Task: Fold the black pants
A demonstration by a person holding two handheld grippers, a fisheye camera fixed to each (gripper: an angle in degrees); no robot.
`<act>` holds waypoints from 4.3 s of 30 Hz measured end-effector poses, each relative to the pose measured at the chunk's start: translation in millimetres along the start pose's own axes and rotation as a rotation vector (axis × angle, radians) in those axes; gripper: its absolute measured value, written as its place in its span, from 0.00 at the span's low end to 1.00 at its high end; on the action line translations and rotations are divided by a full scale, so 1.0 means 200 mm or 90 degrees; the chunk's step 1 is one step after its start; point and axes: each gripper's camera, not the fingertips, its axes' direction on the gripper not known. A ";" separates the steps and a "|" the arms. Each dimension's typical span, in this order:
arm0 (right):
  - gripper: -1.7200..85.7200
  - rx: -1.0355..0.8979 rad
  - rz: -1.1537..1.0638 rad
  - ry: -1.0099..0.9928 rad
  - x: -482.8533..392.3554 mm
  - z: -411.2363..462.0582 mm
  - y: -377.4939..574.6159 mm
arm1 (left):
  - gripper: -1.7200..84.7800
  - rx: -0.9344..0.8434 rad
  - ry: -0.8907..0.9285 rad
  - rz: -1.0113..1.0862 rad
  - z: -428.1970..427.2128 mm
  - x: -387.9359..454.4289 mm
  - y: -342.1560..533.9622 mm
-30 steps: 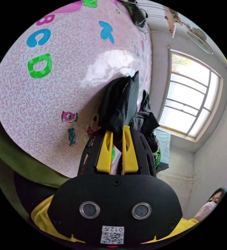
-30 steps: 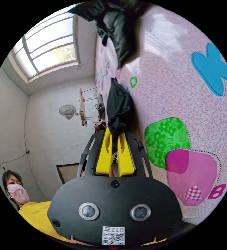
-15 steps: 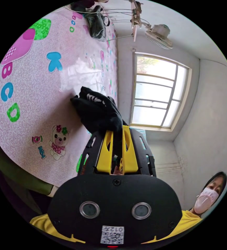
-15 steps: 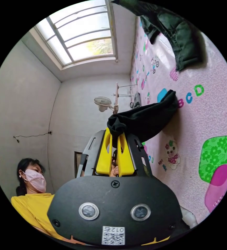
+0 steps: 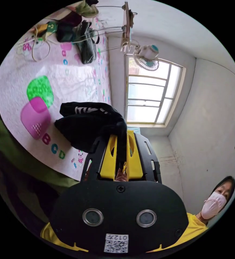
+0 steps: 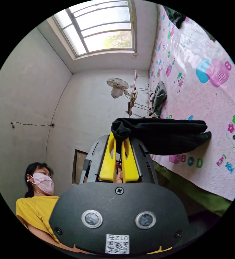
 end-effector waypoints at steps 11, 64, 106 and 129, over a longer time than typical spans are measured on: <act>0.03 -0.128 -0.057 -0.142 -0.11 1.31 0.05 | 0.12 0.077 0.019 0.101 -1.08 0.46 -0.58; 0.04 -0.245 -0.462 0.471 -0.72 5.76 1.98 | 0.02 -0.065 -0.644 0.465 -3.98 1.48 -2.15; 0.02 -0.324 -0.424 0.718 -0.50 6.35 1.82 | 0.02 -0.277 -0.878 0.550 -2.99 1.08 -1.86; 0.02 -0.231 -0.355 0.560 -0.69 4.51 1.72 | 0.02 -0.007 -0.998 0.404 -2.08 0.98 -1.33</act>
